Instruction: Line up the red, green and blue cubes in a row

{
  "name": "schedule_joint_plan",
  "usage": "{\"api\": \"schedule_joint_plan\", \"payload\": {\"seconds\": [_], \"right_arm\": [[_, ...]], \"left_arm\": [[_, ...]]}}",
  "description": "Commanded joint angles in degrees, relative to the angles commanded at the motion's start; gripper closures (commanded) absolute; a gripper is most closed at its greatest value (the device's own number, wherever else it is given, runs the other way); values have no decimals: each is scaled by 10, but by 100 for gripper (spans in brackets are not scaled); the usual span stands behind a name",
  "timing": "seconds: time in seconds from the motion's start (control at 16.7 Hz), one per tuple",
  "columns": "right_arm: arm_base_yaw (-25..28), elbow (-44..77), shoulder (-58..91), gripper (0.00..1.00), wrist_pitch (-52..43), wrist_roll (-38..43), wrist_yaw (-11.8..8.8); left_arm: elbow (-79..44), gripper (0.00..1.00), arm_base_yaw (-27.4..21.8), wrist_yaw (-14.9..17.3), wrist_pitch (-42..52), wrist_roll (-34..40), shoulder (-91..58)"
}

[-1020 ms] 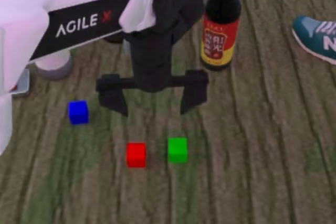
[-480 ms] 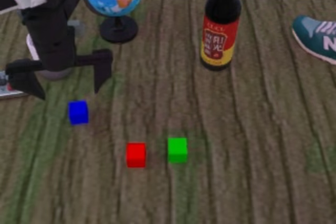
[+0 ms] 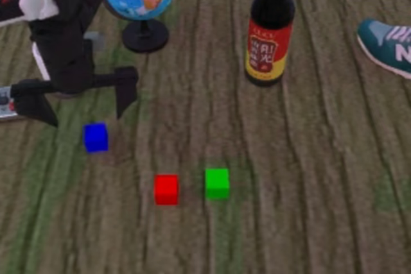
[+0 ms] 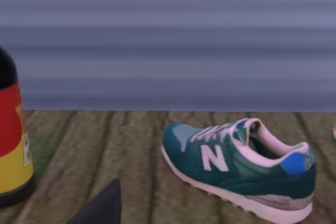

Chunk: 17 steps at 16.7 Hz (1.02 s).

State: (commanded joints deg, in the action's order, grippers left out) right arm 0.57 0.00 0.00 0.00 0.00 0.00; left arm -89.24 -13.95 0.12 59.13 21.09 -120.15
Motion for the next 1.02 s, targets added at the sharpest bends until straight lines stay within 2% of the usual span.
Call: {"api": "schedule_joint_plan", "payload": {"seconds": [0.36, 0.66, 1.02], "right_arm": [[0, 0, 0, 0, 0, 0, 0], [0, 0, 0, 0, 0, 0, 0], [0, 0, 0, 0, 0, 0, 0]], "left_arm": [[71, 0, 2, 0, -124, -2, -51], [80, 0, 2, 1, -138, -3, -57], [80, 45, 2, 1, -138, -3, -57]]}}
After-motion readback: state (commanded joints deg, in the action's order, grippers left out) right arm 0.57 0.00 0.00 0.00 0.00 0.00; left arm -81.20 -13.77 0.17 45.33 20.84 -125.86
